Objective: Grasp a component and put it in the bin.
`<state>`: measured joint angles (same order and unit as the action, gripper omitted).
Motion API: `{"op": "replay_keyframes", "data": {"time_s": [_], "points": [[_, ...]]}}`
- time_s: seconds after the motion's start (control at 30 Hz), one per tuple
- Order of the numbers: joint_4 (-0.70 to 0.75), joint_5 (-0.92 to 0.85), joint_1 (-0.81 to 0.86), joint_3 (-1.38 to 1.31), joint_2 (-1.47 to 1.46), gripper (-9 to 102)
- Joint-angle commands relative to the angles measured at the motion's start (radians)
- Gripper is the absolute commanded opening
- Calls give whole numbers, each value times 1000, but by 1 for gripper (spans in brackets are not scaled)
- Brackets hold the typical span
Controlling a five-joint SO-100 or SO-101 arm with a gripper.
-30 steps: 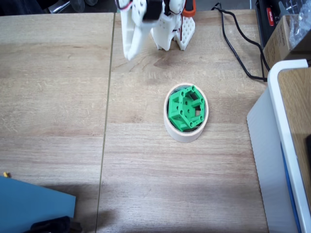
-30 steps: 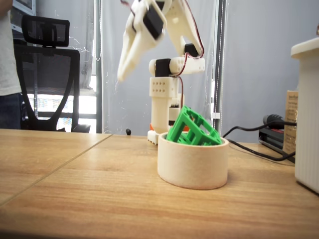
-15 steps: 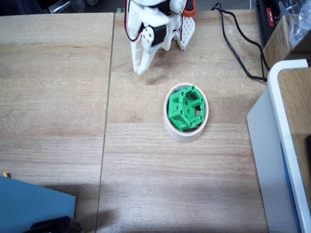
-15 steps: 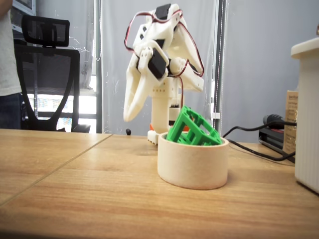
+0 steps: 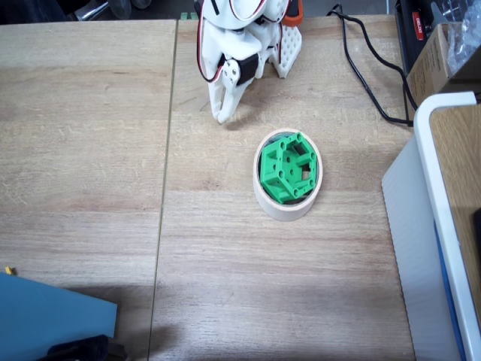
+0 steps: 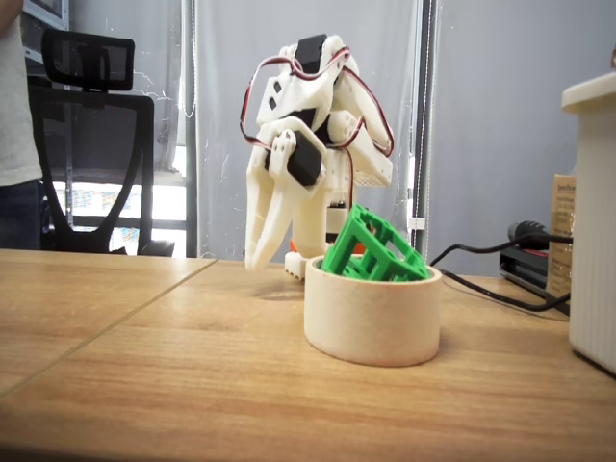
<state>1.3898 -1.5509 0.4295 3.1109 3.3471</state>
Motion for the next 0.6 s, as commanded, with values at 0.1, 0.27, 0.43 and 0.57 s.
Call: {"op": "replay_keyframes", "data": {"time_s": [0.1, 0.27, 0.43, 0.57], "points": [[-9, -6, 9, 20, 3, 0], [-8, -6, 9, 43, 3, 0], [-8, -6, 9, 61, 3, 0], [5, -6, 9, 61, 3, 0]]}}
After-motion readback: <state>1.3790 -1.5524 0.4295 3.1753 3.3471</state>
